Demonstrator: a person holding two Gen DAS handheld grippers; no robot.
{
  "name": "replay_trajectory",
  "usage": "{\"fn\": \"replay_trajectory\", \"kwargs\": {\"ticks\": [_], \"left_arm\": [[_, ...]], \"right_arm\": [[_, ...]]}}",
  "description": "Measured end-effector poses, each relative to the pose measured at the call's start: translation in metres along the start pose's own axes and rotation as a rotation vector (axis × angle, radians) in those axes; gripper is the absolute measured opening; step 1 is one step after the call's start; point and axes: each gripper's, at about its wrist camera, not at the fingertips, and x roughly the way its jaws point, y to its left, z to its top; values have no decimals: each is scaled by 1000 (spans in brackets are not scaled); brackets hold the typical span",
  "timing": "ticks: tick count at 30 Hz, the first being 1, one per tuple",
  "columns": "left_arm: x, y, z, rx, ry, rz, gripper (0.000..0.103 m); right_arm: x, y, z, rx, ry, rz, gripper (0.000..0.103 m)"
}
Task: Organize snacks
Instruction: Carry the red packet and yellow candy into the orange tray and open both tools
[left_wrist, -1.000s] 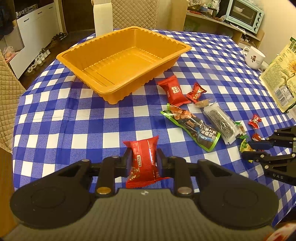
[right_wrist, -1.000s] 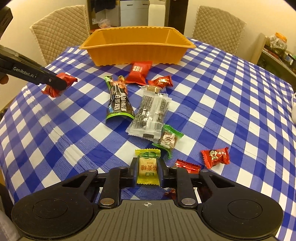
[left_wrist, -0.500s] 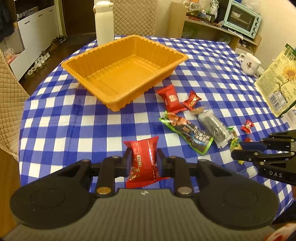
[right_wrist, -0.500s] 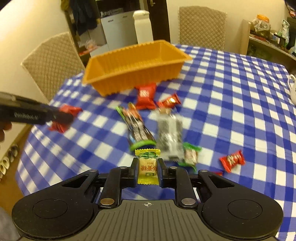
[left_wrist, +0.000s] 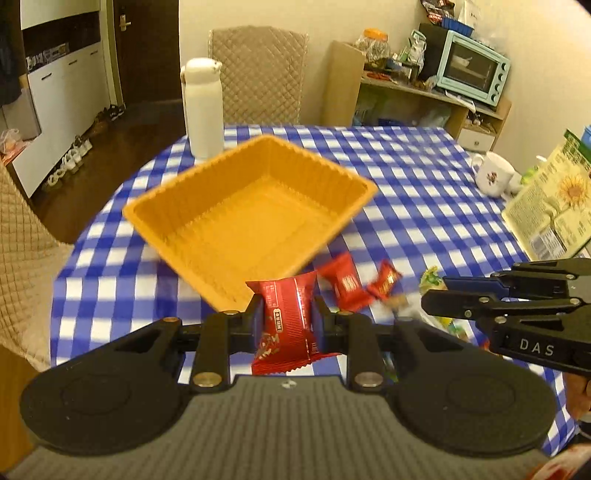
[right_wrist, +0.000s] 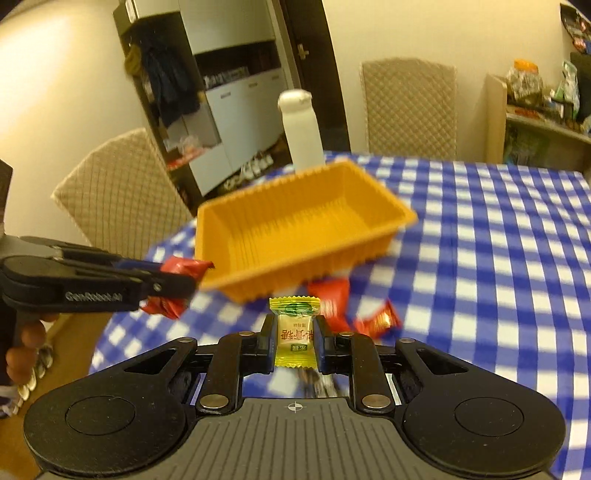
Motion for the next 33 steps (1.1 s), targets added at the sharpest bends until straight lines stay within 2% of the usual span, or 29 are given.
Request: {"fn": "replay_trajectory", "kwargs": {"ticks": [5, 16, 26, 33], "left_arm": [[16, 13, 26, 10, -19, 9, 25], [63, 46, 60, 10, 0, 15, 25], [110, 67, 71, 9, 53, 17, 25], [126, 72, 73, 16, 79, 18, 25]], "right_arm": [[21, 2, 29, 5, -45, -4, 20], [95, -6, 78, 48, -55, -25, 21], [152, -15, 89, 38, -7, -68, 21], [185, -23, 88, 50, 49, -85, 21]]}}
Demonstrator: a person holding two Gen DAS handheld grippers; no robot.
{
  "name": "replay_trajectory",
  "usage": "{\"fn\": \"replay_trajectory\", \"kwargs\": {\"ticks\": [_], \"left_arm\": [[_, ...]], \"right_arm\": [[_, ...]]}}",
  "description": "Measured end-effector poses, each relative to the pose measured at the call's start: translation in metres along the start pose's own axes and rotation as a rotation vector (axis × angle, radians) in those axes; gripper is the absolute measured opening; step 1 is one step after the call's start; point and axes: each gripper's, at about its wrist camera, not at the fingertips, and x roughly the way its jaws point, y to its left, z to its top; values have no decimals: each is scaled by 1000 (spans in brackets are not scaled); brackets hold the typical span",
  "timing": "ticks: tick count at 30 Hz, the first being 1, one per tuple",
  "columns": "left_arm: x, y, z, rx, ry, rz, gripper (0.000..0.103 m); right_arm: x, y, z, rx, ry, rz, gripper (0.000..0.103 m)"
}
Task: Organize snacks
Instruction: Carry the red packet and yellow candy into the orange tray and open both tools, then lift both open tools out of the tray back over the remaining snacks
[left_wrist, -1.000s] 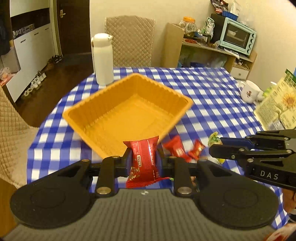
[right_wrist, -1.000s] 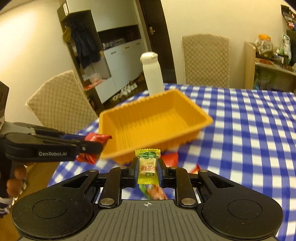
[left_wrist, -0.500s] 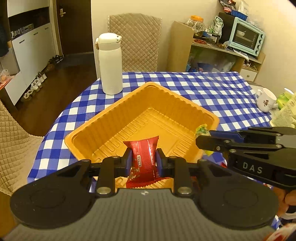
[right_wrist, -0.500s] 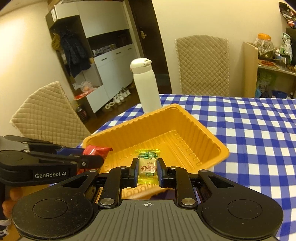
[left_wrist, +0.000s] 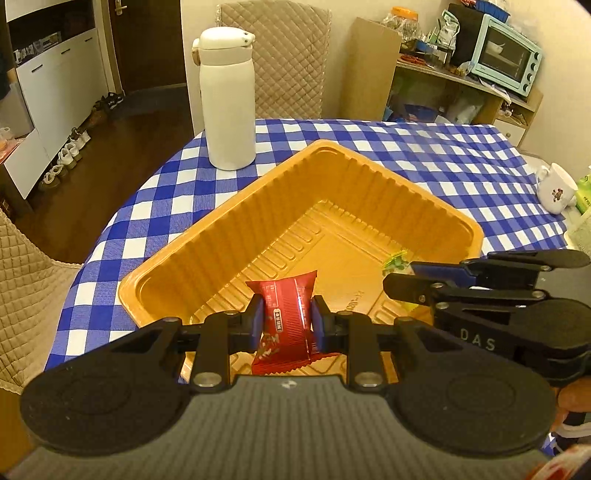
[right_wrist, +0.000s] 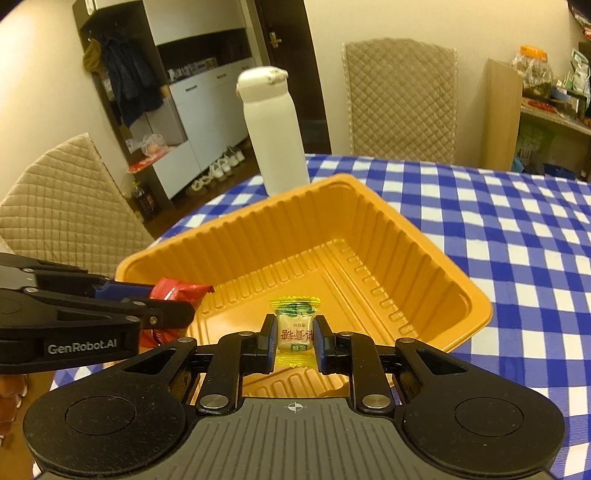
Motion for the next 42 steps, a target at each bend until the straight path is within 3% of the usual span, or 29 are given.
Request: {"fn": "replay_trajectory", "kwargs": {"ticks": [8, 10, 12, 14, 22, 27, 31, 36, 42], "left_arm": [[8, 2, 5, 6, 10, -6, 25], [9, 2, 6, 7, 10, -10, 25], [10, 1, 6, 10, 11, -8, 25], [10, 1, 6, 9, 12, -12, 25], [9, -2, 9, 12, 0, -11, 25], [3, -2, 10, 17, -18, -5, 48], [-5, 2, 8, -4, -17, -13, 50], [-24, 6, -1, -19, -18, -23, 50], [-51, 8, -15, -43, -24, -36, 51]], "right_arm": [[9, -4, 2, 32, -16, -1, 21], [8, -5, 3, 53, -23, 1, 25], [3, -8, 3, 74, -34, 1, 47], [-5, -8, 3, 78, -64, -8, 53], [-22, -13, 2, 109, -79, -5, 54], [-33, -12, -1, 116, -92, 1, 56], [-44, -9, -3, 128, -90, 10, 59], [-64, -2, -11, 125, -103, 12, 72], [-92, 4, -26, 149, -115, 10, 78]]}}
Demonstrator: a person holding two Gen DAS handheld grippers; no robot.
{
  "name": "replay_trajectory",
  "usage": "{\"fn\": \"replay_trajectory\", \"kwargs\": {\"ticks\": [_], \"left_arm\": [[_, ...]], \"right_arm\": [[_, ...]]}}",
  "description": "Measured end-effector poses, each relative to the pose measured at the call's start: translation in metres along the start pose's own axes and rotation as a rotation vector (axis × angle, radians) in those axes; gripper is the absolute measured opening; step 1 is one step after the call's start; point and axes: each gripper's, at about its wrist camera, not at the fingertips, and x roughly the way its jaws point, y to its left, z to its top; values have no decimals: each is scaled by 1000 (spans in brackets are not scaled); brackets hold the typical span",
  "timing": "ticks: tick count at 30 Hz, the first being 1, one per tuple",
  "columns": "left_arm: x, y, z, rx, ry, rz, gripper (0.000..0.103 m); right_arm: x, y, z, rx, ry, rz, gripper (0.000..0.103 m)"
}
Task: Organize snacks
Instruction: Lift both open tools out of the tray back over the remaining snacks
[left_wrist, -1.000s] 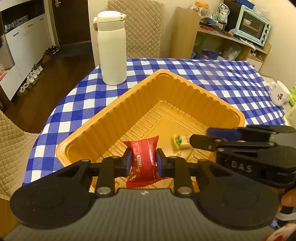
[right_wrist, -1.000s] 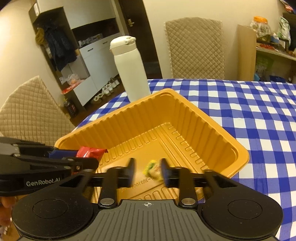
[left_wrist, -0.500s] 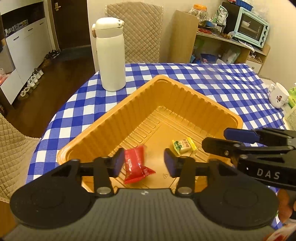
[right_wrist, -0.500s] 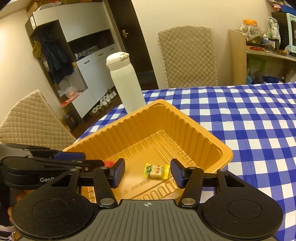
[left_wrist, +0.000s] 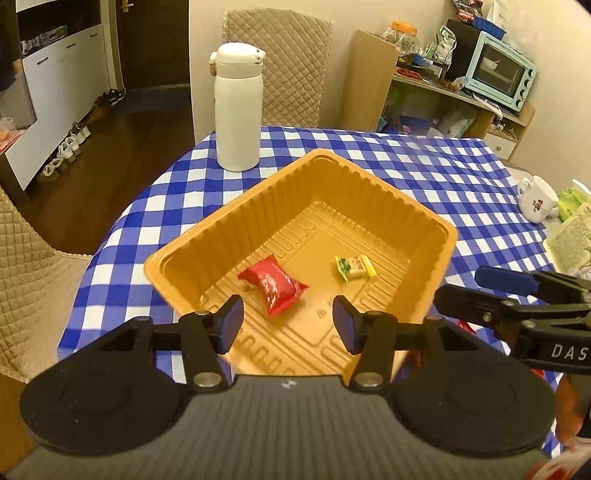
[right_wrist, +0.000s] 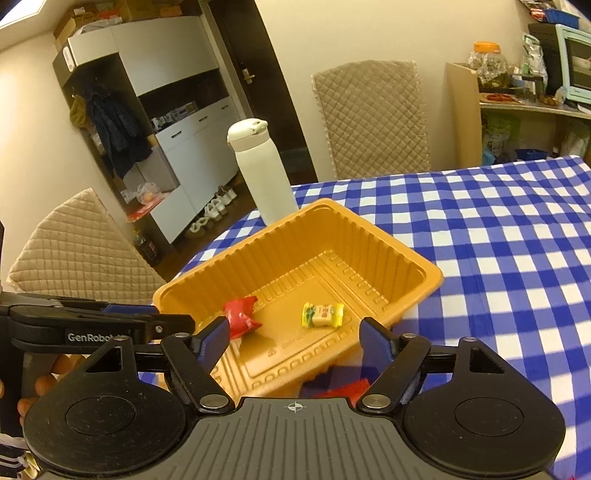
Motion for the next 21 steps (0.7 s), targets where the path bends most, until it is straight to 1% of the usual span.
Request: {"fn": "replay_trajectory", "kwargs": {"ticks": [10, 15, 21], "left_arm": [[-43, -13, -28, -4, -22, -22, 51], [-57, -21, -46, 6, -13, -35, 51], [-66, -32, -71, 28, 14, -50, 51]], "right_arm": [[-53, 3, -29, 49, -13, -37, 80], [-79, 3, -47, 58, -9, -72, 80], [-105, 1, -70, 53, 16, -107, 80]]}}
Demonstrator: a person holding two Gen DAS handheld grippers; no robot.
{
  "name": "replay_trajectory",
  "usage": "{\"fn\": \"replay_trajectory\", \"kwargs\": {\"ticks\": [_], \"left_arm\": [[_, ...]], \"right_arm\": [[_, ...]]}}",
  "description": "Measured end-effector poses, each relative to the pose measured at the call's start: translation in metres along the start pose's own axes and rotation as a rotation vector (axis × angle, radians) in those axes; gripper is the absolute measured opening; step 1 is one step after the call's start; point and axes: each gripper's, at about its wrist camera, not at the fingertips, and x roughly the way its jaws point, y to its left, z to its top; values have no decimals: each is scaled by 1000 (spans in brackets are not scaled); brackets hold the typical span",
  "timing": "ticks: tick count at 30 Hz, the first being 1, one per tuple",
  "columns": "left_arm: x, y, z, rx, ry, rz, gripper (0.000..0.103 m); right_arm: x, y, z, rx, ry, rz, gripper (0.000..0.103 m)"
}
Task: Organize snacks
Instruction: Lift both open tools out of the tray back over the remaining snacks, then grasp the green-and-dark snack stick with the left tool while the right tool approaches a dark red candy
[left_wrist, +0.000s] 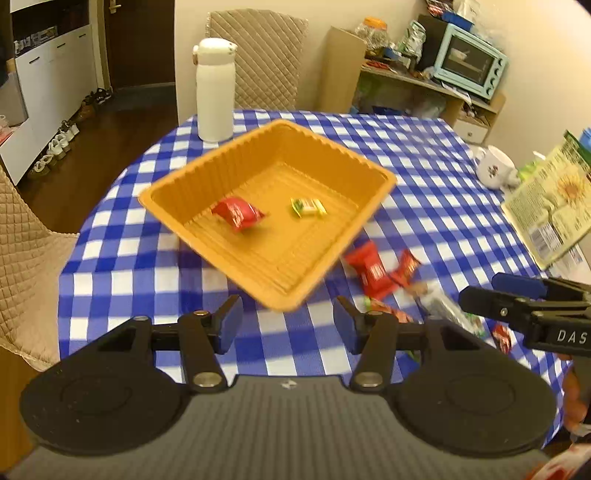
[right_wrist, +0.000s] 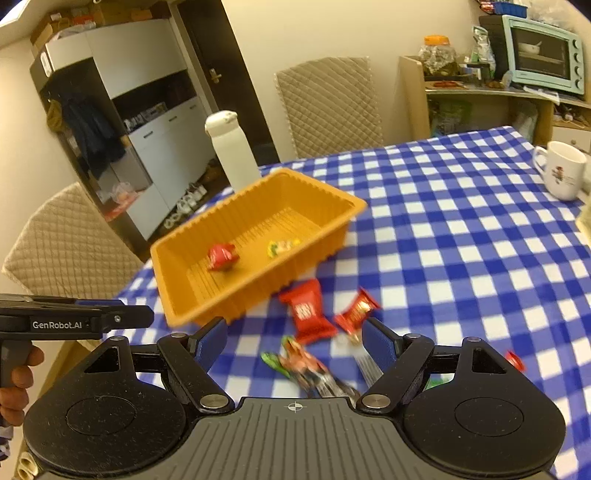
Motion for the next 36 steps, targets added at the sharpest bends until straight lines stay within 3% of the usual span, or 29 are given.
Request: {"fn": "replay_trajectory", "kwargs": {"ticks": [16, 36], "left_arm": [[4, -49, -42, 61, 84, -70, 51], [33, -100, -47, 105, 111, -106, 53]], "right_arm": [[-41, -30, -51, 57, 63, -84, 80], [-63, -79, -76, 152, 64, -206, 80]]}}
